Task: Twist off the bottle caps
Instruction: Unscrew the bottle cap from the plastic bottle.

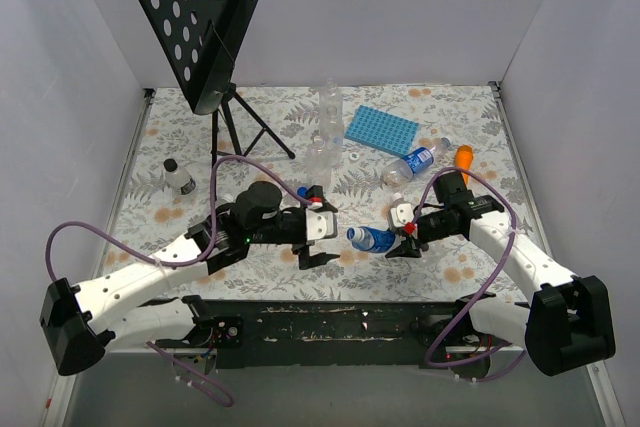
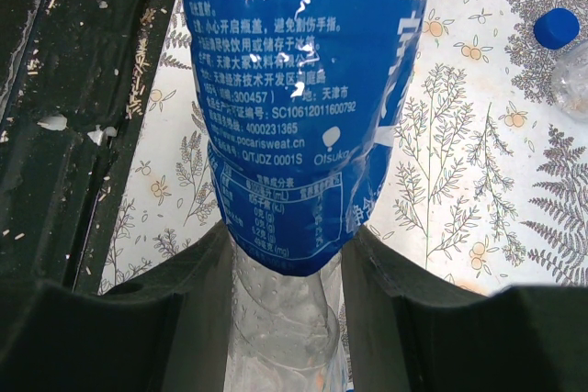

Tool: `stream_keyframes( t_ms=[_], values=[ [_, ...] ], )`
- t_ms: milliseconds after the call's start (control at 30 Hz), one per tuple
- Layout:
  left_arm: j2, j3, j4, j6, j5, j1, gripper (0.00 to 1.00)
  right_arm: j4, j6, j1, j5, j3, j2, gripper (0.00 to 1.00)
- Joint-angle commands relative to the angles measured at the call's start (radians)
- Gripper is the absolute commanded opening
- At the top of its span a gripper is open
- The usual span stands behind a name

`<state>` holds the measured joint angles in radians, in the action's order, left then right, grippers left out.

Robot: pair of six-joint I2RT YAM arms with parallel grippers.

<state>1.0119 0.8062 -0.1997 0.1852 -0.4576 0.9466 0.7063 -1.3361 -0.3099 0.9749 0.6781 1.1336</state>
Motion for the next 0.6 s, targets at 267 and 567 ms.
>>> stream_keyframes(
  t_ms=[267,567],
  values=[
    [0.036,0.051,0.039,-0.038,-0.024,0.0,0.98,0.013,-0.015,-0.003,0.024,0.014,0.0,0.17],
    [0.07,0.073,0.029,-0.064,-0.03,0.0,0.98,0.016,-0.017,-0.003,0.025,0.014,0.002,0.17]
  ],
)
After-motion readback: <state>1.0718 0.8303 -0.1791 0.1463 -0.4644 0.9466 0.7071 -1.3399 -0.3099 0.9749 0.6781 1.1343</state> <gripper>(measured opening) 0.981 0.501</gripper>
